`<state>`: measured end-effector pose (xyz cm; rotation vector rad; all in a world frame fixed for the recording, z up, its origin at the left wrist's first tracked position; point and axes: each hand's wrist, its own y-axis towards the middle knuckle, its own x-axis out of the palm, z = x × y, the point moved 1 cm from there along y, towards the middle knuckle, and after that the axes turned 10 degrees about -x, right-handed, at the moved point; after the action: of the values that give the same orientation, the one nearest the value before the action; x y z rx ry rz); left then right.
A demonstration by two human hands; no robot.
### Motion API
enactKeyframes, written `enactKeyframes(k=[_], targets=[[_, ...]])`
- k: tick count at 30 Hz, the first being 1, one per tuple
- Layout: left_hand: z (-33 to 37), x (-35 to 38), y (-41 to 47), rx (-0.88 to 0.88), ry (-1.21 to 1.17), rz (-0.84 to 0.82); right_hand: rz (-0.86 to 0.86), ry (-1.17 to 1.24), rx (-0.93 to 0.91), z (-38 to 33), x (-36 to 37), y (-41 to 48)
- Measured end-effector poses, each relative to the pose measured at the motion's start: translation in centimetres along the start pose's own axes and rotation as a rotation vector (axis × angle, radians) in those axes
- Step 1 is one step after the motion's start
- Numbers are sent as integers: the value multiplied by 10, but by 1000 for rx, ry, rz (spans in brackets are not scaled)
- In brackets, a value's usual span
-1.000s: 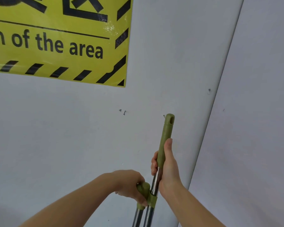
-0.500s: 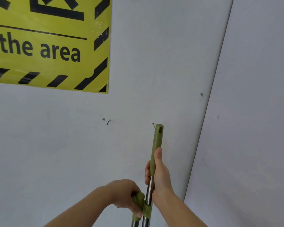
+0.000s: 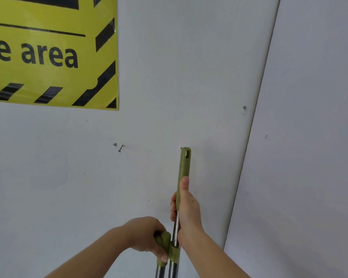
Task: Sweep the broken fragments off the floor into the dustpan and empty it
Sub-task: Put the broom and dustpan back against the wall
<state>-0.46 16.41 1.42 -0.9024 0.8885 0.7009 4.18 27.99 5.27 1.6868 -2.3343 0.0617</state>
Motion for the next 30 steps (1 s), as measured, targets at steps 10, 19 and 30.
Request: enactKeyframes(k=[10, 19, 30], targets=[[-5, -1, 11, -7, 1, 1, 6, -2, 16, 4, 2, 10], [-5, -3, 22, -11, 8, -2, 23, 6, 48, 9, 0, 23], [-8, -10, 28, -24, 62, 6, 2, 22, 27, 19, 5, 34]])
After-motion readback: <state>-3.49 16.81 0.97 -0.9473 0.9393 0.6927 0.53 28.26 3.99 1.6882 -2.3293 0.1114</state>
